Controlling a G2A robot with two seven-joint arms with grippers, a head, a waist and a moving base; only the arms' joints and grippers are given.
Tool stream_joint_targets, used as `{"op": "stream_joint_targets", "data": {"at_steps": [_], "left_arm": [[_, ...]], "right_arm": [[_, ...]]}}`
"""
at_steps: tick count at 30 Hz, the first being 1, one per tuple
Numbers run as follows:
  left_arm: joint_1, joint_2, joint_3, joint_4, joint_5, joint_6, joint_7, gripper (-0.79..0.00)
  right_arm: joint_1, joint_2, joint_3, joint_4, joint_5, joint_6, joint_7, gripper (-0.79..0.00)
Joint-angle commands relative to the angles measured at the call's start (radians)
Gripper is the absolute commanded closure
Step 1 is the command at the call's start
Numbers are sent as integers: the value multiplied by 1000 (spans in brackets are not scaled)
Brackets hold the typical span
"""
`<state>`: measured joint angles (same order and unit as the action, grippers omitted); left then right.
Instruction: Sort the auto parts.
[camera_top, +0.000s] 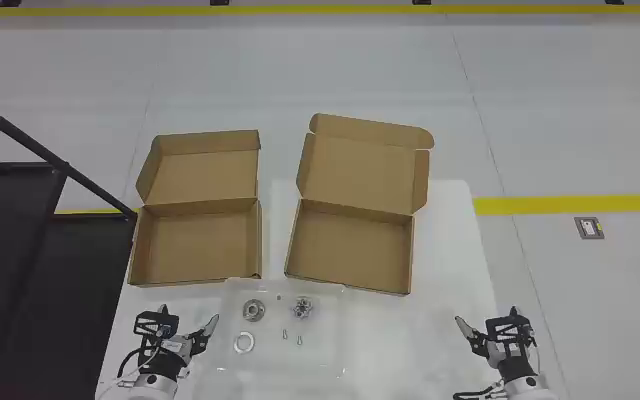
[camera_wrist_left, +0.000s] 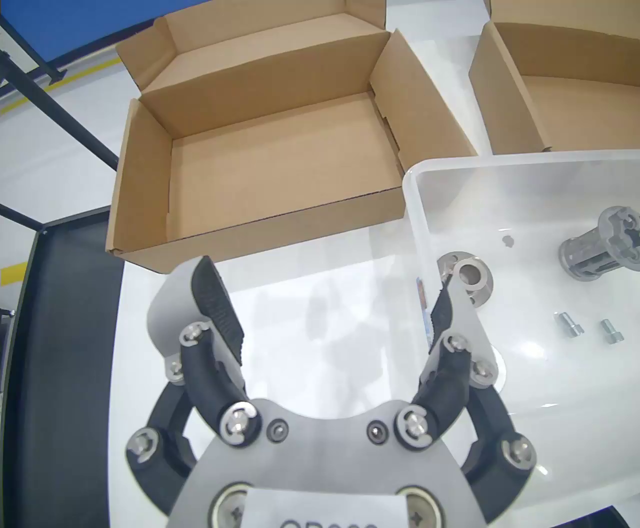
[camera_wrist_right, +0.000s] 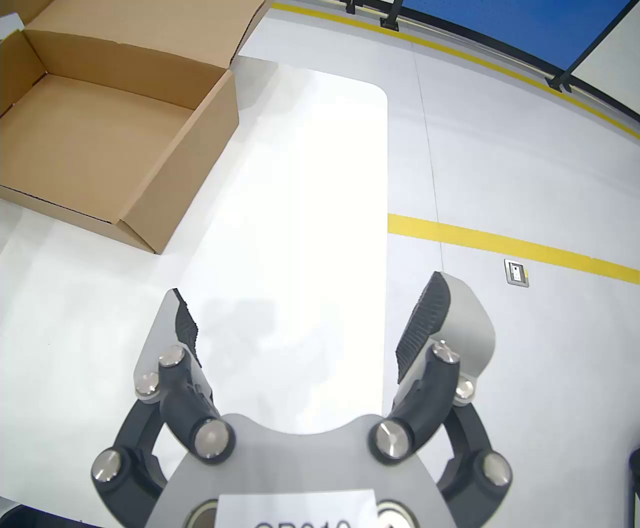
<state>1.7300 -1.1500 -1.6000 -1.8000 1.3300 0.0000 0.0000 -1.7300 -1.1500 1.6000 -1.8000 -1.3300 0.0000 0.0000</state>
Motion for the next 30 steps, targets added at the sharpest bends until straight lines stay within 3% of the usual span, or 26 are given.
{"op": "stream_joint_targets", "data": {"at_steps": [1, 13, 14, 19, 26, 30], "left_arm": [[0, 0, 0, 0, 0, 0, 0, -785], [0, 0, 0, 0, 0, 0, 0, -785], [-2, -1, -2, -1, -8, 2, 1, -785], [21, -3, -37, -29, -83, -28, 48, -785], [89, 7, -123, -65, -180, -265, 130, -785], [122, 15, -189, -56, -233, -441, 192, -785]], "right_arm": [[0, 0, 0, 0, 0, 0, 0, -784], [0, 0, -6, -8, -4, -19, -9, -785], [-7, 3, -9, -13, -21, -65, -36, -785], [-17, 1, 3, -66, -27, -46, -35, -785], [-39, 7, -14, -201, -112, -161, 36, -785], [-20, 4, -98, -268, -245, -148, 113, -785]]}}
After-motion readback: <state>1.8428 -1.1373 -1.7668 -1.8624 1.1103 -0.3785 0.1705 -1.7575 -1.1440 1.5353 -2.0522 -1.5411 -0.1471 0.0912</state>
